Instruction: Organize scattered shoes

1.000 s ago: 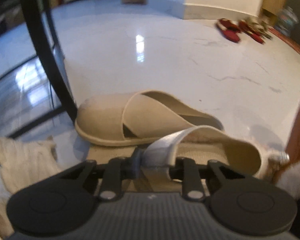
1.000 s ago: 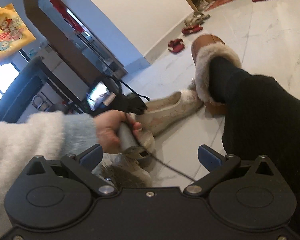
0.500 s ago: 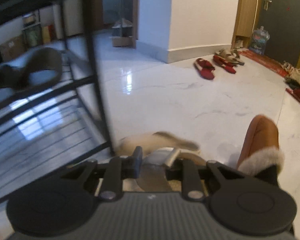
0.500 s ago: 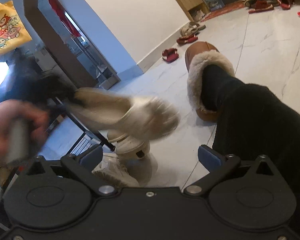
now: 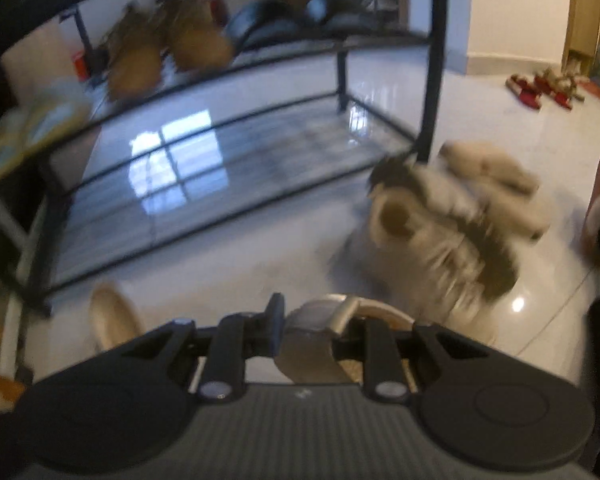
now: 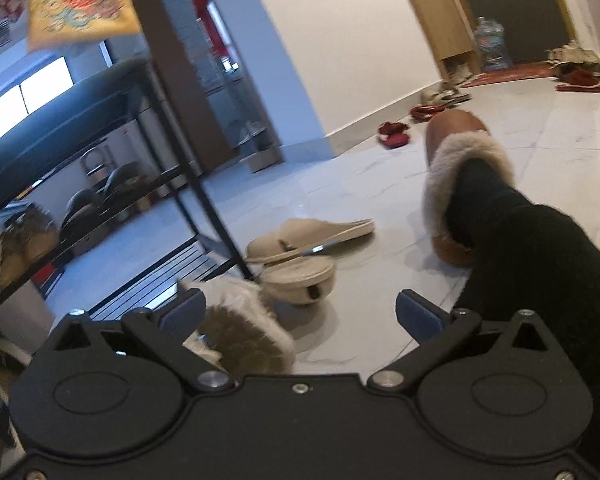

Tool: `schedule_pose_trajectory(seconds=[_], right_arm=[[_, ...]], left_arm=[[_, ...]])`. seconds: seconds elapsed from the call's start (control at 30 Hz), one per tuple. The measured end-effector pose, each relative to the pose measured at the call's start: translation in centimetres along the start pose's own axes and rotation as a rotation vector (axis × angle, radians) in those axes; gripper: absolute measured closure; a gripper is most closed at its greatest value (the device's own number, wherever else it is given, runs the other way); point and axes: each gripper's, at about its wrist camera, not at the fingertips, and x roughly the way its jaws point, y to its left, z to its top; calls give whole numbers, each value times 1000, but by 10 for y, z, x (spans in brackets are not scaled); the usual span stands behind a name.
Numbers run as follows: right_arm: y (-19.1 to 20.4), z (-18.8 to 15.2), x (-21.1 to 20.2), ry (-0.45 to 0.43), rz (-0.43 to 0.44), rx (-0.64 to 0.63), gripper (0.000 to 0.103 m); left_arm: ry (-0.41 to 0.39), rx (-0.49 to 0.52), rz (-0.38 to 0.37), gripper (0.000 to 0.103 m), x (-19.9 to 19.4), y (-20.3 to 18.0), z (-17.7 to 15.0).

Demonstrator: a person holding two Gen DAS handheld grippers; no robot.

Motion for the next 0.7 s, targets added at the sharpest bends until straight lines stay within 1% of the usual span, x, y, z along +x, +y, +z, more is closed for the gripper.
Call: schedule_pose_trajectory(seconds=[0.07,0.2,0.33,0.4,0.43,0.47,0.5,0.53,0.57,0.6,0.63,0.7], right_arm=[[5,-3,-2,13,9,-12,0],[14,-5,-10,29,4,-45,0],[26,-5,-25,65,39,-79,0],[33,-6,-29,104,66,-93,0],[37,-8,-30,126,82,-101,0],[39,-9,-32,140,92,-106,0],[43,-12,-33,175,115,-118,0],[49,-15,-34,227,149,-134,0],[52,-17,-33,252,166,-142,0],[58,-21,-32,291,196,-168,0],[67,-27,-30,342,233,-208,0],[86,-37,-25,402,279,-302,0]], left_arm=[[34,-20,20,83,13,17,-24],[70,-56,41,83,35,33,-53],[94,-200,34,83,64,56,-65],[113,-272,47,79,78,64,-69],[117,-312,44,73,80,70,-74],[120,-340,27,69,79,74,-78],[124,-360,6,65,79,78,-81],[133,-371,-24,51,78,83,-84],[142,-372,-48,30,75,87,-89],[142,-367,-55,22,70,89,-92],[137,-360,-56,15,65,90,-94],[73,-322,-45,12,43,95,-102]])
